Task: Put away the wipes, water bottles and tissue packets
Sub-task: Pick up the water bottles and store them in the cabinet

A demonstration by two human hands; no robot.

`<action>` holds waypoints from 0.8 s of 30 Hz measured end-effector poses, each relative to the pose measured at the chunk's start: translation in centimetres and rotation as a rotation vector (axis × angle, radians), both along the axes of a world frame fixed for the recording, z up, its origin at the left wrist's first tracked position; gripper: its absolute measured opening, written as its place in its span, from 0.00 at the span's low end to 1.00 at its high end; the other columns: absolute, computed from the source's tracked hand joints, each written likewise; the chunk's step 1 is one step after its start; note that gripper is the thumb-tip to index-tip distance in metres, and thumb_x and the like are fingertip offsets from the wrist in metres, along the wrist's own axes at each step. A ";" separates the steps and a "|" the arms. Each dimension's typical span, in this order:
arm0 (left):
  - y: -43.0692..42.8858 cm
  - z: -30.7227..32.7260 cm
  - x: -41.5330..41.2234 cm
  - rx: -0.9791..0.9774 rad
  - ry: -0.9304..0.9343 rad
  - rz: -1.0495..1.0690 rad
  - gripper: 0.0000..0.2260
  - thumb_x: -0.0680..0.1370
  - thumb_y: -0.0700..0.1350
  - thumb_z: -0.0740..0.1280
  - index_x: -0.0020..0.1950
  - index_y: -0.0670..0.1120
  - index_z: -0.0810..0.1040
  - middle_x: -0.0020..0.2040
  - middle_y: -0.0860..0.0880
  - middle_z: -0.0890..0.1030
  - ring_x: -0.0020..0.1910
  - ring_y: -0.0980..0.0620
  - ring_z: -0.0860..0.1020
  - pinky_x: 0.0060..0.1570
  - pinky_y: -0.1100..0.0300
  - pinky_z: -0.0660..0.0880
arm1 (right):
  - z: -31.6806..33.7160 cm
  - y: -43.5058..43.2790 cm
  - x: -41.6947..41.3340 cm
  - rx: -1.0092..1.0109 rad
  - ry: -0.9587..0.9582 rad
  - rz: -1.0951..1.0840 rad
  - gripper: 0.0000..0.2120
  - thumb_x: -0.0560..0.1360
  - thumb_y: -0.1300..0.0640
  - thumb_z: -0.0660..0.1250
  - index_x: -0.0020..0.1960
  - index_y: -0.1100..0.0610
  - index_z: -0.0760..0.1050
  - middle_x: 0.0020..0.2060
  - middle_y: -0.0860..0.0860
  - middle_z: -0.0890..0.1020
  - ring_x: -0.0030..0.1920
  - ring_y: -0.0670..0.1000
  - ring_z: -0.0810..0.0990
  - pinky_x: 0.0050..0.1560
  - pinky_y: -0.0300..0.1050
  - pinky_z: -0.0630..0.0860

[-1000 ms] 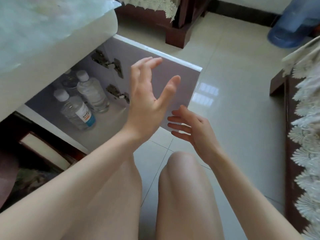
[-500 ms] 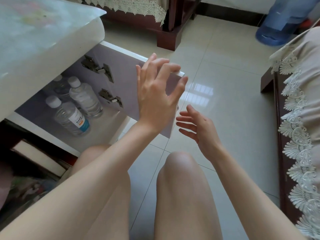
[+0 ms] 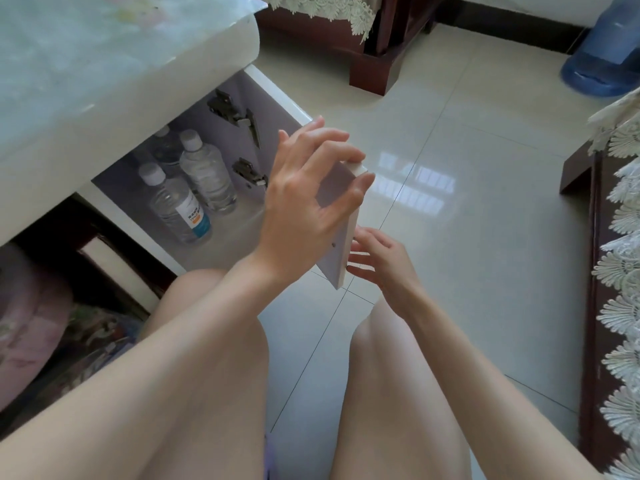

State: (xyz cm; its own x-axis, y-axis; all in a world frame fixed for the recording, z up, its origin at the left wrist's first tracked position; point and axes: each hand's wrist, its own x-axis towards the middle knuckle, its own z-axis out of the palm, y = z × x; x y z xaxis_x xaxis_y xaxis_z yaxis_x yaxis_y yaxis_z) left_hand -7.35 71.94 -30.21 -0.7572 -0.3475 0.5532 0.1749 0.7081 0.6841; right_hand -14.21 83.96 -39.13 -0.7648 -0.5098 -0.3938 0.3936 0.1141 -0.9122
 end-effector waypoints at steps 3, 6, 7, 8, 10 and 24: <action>-0.2 -0.1 0.3 -0.006 -0.001 0.000 0.09 0.77 0.44 0.69 0.52 0.40 0.80 0.59 0.45 0.78 0.70 0.45 0.68 0.74 0.49 0.51 | 0.0 -0.3 0.1 -0.012 0.009 0.014 0.08 0.77 0.51 0.66 0.49 0.54 0.81 0.40 0.50 0.84 0.40 0.46 0.84 0.39 0.38 0.80; -0.6 -0.3 1.0 -0.007 0.000 -0.005 0.08 0.77 0.44 0.69 0.52 0.40 0.80 0.59 0.44 0.78 0.70 0.45 0.68 0.74 0.51 0.52 | -0.3 -0.4 0.4 -0.030 -0.006 0.039 0.09 0.77 0.50 0.67 0.48 0.54 0.82 0.40 0.51 0.84 0.41 0.48 0.85 0.40 0.38 0.80; -0.7 -0.4 1.2 -0.011 0.004 0.000 0.08 0.77 0.43 0.69 0.52 0.39 0.80 0.59 0.45 0.78 0.70 0.45 0.68 0.74 0.50 0.52 | -0.3 -0.4 0.5 -0.034 -0.014 0.052 0.09 0.76 0.50 0.68 0.49 0.55 0.82 0.41 0.52 0.84 0.42 0.48 0.85 0.41 0.39 0.81; -0.9 -0.5 1.6 -0.014 0.009 0.015 0.08 0.77 0.43 0.69 0.52 0.39 0.80 0.59 0.45 0.78 0.70 0.45 0.68 0.74 0.50 0.53 | -0.4 -0.6 0.7 -0.037 -0.026 0.075 0.10 0.76 0.50 0.68 0.50 0.56 0.82 0.42 0.52 0.84 0.43 0.49 0.86 0.42 0.40 0.82; -1.1 -0.6 2.2 0.001 0.027 0.008 0.07 0.77 0.42 0.69 0.51 0.39 0.79 0.60 0.46 0.77 0.70 0.44 0.68 0.75 0.50 0.53 | -0.7 -0.8 1.1 -0.037 -0.037 0.084 0.12 0.75 0.50 0.69 0.51 0.58 0.82 0.42 0.52 0.84 0.44 0.51 0.86 0.46 0.43 0.83; -4.6 -1.2 8.9 -0.062 0.062 0.253 0.09 0.79 0.40 0.66 0.56 0.38 0.79 0.64 0.44 0.76 0.70 0.45 0.71 0.70 0.46 0.66 | -1.4 -5.8 5.9 -0.063 -0.014 0.254 0.11 0.71 0.51 0.73 0.45 0.60 0.83 0.47 0.60 0.85 0.52 0.55 0.84 0.58 0.50 0.79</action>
